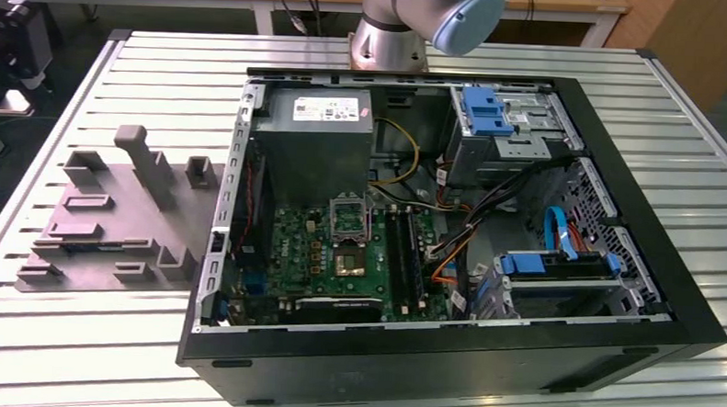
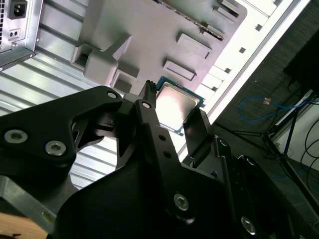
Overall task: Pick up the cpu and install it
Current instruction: 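Pick up the cpu and move it towards the insertion slot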
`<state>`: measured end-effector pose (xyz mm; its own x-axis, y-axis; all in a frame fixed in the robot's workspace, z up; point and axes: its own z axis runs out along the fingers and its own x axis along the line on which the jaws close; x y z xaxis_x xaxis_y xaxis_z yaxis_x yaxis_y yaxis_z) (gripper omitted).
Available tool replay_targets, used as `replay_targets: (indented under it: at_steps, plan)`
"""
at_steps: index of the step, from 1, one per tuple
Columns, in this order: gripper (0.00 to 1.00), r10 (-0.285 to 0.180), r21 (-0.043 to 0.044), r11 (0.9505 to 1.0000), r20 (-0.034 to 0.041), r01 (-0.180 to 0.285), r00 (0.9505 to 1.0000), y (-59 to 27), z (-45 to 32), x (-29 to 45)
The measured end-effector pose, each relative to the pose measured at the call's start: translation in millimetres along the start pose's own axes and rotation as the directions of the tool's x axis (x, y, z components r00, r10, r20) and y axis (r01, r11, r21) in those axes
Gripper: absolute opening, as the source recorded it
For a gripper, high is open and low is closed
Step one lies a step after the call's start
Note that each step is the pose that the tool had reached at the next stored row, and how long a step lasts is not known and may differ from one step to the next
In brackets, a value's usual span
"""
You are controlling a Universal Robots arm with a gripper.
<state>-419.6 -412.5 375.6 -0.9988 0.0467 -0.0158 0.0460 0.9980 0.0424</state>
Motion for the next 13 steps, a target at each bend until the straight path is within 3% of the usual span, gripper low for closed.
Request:
replay_targets:
  at_steps: [13]
  plan:
    - [0.47, 0.000, 0.0000, 1.0000, 0.0000, 0.000, 1.0000, 0.1, 0.0, -2.5]
